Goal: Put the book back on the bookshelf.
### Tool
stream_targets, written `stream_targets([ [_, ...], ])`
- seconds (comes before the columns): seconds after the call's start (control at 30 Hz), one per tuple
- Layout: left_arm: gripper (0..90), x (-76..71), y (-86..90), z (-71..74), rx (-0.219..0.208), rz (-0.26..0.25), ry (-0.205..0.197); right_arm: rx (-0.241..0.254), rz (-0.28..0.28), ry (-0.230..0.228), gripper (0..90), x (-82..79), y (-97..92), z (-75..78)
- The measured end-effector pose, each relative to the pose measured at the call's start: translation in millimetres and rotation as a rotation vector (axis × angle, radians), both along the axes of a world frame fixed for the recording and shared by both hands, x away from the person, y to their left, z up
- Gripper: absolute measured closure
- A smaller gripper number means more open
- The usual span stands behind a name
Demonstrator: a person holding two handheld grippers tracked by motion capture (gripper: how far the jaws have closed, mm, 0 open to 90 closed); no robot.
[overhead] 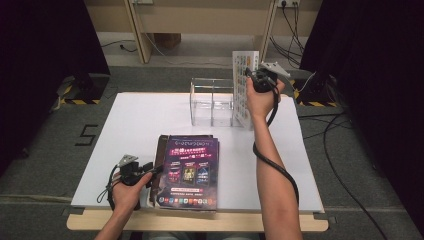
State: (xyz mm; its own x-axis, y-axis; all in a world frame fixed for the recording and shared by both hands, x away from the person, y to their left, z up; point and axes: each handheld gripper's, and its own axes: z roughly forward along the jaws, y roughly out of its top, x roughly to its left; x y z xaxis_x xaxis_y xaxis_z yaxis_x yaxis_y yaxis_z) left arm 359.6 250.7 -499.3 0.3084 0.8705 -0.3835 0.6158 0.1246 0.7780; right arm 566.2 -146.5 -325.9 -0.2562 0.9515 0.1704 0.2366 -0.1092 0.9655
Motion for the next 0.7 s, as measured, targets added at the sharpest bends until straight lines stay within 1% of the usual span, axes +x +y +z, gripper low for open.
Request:
stream_targets([
  [0.03, 47.1, 0.0, 0.0, 0.0, 0.0, 0.0, 0.0, 0.0, 0.0, 0.0, 73.2, 0.0, 0.0, 0.0],
  [0.07, 47.0, -0.4, 0.1, -0.2, 0.003, 0.002, 0.001, -0.018, 0.001, -0.001, 72.8, -13.0, -0.5, -2.1],
  [0.13, 47.1, -0.7, 0.1, -0.3, 0.005, 0.003, 0.0, -0.034, 0.003, 0.003, 72.6, -22.9, -1.6, -4.8],
  [0.17, 47.1, -2.0, 0.2, 0.2, 0.008, 0.004, -0.003, -0.033, 0.002, 0.003, 72.5, -30.8, -3.3, -7.0],
  [0.23, 47.0, -2.8, 0.0, 0.8, 0.007, 0.006, -0.007, -0.053, -0.001, 0.009, 72.2, -41.7, -6.1, -8.3],
  [0.27, 47.1, -2.9, 0.1, 1.0, 0.007, 0.006, -0.007, -0.049, 0.003, 0.013, 71.9, -48.1, -8.0, -9.1],
  [0.33, 47.1, -2.6, 0.3, 0.7, 0.003, 0.007, -0.006, -0.064, 0.011, 0.031, 71.7, -60.5, -12.1, -11.0],
  [0.37, 47.0, -2.5, 0.1, 0.5, 0.001, 0.01, -0.006, -0.064, 0.02, 0.041, 71.4, -66.2, -14.3, -12.4],
  [0.4, 47.0, -2.5, 0.1, 0.5, 0.001, 0.01, -0.006, -0.064, 0.02, 0.041, 71.4, -66.2, -14.3, -12.4],
  [0.43, 47.0, -2.5, 0.3, 0.3, 0.006, 0.006, -0.004, -0.068, 0.027, 0.075, 71.0, -77.6, -20.0, -13.9],
  [0.5, 47.0, -2.4, -0.1, 0.3, 0.008, 0.006, -0.005, -0.069, 0.027, 0.083, 70.6, -85.7, -24.5, -14.2],
  [0.57, 47.0, -2.4, -0.5, 0.4, 0.005, 0.005, -0.004, -0.057, 0.028, 0.115, 70.2, -93.1, -29.1, -14.3],
  [0.63, 47.0, -2.6, -1.2, 0.5, 0.008, 0.005, -0.006, -0.072, 0.035, 0.129, 70.3, -99.6, -32.5, -14.2],
  [0.7, 47.0, -2.8, -1.5, 0.6, 0.009, 0.003, -0.006, -0.074, 0.037, 0.125, 70.7, -104.4, -35.4, -14.3],
])
